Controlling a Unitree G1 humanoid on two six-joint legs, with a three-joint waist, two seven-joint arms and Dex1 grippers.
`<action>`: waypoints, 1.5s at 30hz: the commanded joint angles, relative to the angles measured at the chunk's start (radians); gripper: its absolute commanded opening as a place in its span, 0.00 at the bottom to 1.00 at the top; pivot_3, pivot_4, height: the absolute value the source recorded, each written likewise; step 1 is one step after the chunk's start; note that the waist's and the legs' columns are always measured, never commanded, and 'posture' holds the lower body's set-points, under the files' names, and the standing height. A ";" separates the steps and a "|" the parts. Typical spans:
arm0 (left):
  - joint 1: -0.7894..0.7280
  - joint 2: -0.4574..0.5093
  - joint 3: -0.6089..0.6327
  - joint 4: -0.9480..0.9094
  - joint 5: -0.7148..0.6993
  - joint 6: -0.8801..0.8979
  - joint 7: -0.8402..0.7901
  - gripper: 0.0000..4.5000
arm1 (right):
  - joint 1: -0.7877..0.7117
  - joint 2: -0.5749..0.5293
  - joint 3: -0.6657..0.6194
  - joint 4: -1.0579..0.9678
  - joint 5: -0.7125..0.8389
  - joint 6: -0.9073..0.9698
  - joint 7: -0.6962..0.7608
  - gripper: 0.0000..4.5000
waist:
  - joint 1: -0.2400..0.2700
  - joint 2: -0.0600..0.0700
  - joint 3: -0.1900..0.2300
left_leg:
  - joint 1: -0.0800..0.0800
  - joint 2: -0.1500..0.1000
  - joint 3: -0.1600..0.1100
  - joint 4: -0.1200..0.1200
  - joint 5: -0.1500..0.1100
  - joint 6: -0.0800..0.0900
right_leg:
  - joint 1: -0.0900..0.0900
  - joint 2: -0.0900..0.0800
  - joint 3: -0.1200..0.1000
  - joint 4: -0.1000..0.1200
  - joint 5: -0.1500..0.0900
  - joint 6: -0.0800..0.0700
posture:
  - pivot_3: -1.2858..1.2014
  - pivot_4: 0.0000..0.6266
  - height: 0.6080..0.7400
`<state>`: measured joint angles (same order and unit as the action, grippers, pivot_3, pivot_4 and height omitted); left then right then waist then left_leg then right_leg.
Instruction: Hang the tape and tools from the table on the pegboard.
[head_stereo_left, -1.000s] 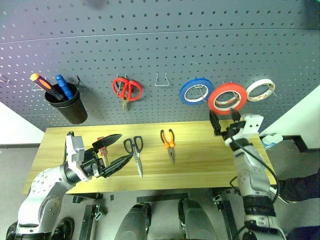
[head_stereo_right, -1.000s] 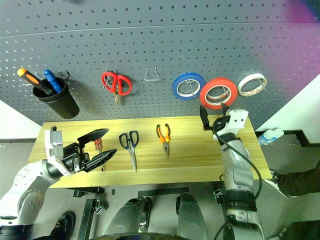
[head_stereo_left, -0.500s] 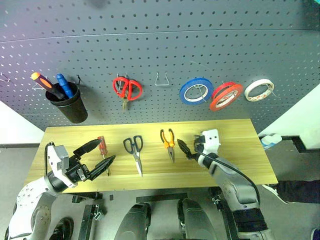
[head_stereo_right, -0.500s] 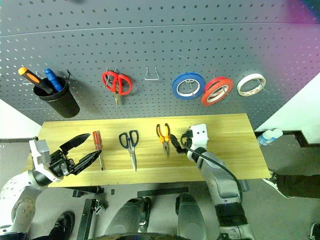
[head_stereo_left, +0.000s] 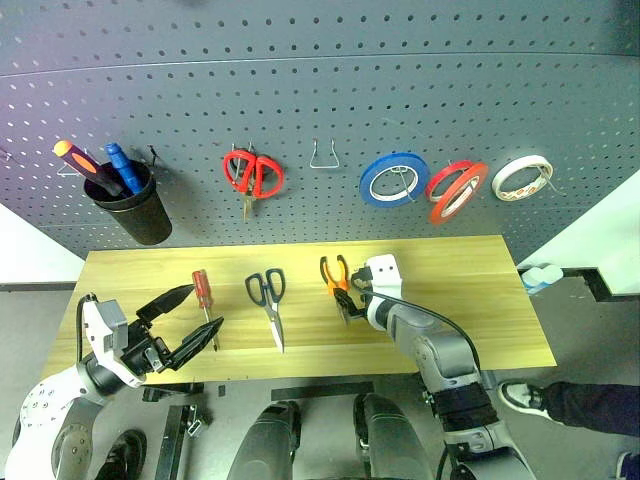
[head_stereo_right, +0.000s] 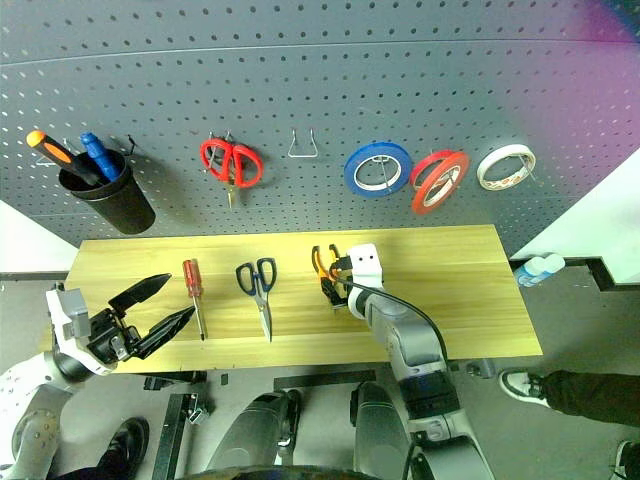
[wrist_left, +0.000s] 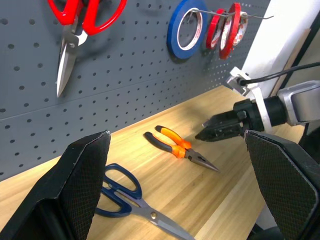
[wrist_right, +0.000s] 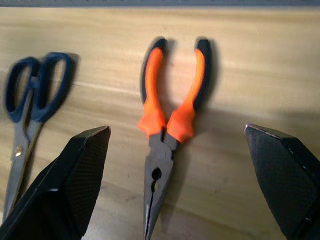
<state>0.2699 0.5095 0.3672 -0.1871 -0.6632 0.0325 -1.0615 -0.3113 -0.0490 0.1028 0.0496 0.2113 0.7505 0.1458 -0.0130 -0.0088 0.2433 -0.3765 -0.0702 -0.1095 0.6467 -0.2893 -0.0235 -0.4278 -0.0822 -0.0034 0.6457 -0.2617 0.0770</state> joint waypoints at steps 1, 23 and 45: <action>0.005 -0.003 0.013 -0.025 -0.009 -0.020 -0.002 1.00 | -0.051 0.051 -0.025 -0.002 0.023 0.054 -0.019 1.00 | 0.000 0.000 0.001 | 0.000 0.000 0.000 0.000 0.000 0.000 | 0.000 0.000 0.000 0.000 0.000 0.000 | 0.54 0.45 1.00; 0.022 -0.015 0.002 -0.053 -0.007 -0.008 0.007 1.00 | -0.226 0.166 -0.038 0.337 -0.064 -0.060 -0.096 1.00 | 0.000 0.000 0.012 | -0.007 0.000 0.000 -0.001 0.000 0.000 | -0.007 0.000 0.000 0.000 0.000 0.000 | 0.56 0.45 1.00; 0.013 -0.002 -0.010 -0.119 -0.014 0.028 0.065 1.00 | -0.224 0.113 0.088 0.376 -0.220 -0.149 -0.044 0.66 | 0.000 0.000 0.012 | -0.013 -0.001 0.000 -0.001 0.000 -0.001 | -0.014 0.000 -0.001 0.000 0.001 0.000 | 0.56 0.43 1.00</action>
<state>0.2794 0.4971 0.3468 -0.2636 -0.6633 0.0566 -1.0076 -0.5357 0.0582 0.1763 0.4344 0.0000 0.6196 0.0909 -0.0132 -0.0085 0.2552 -0.3899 -0.0706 -0.1100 0.6456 -0.2890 -0.0241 -0.4416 -0.0820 -0.0041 0.6462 -0.2611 0.0774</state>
